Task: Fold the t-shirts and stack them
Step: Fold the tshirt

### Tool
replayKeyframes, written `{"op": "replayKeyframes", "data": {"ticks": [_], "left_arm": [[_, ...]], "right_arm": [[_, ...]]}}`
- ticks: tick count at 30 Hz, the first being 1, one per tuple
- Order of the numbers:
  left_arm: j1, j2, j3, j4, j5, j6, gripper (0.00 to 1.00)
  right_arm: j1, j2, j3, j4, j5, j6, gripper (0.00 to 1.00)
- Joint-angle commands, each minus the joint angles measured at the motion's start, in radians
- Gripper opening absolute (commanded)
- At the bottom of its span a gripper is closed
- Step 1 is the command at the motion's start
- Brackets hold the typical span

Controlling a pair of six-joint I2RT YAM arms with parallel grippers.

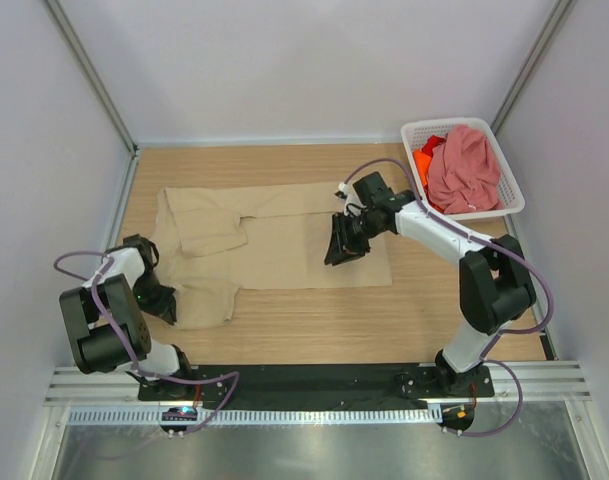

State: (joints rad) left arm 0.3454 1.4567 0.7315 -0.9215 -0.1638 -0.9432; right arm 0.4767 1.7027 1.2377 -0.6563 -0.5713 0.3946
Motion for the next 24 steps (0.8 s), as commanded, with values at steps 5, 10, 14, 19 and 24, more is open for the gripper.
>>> {"op": "replayKeyframes", "data": {"ticks": [5,10,14,19,24], "left_arm": [[0.01,-0.015,-0.034,0.073,0.021,-0.002,0.0],[0.012,-0.096,-0.023,0.026,0.084,-0.019,0.0],[0.01,-0.188,-0.026,-0.002,0.122,-0.02,0.0],[-0.002,-0.317,-0.026,-0.048,0.148,-0.016,0.0],[-0.006,-0.406,-0.029,-0.131,0.158,-0.011,0.0]], "right_arm": [[-0.039,-0.081,-0.007,-0.087,0.134,0.009,0.29],[-0.125,-0.078,-0.113,-0.106,0.208,0.087,0.26],[-0.181,-0.094,-0.179,-0.078,0.33,0.101,0.26],[-0.219,-0.064,-0.19,-0.077,0.422,0.107,0.45],[-0.296,-0.049,-0.228,-0.054,0.358,0.128,0.58]]}}
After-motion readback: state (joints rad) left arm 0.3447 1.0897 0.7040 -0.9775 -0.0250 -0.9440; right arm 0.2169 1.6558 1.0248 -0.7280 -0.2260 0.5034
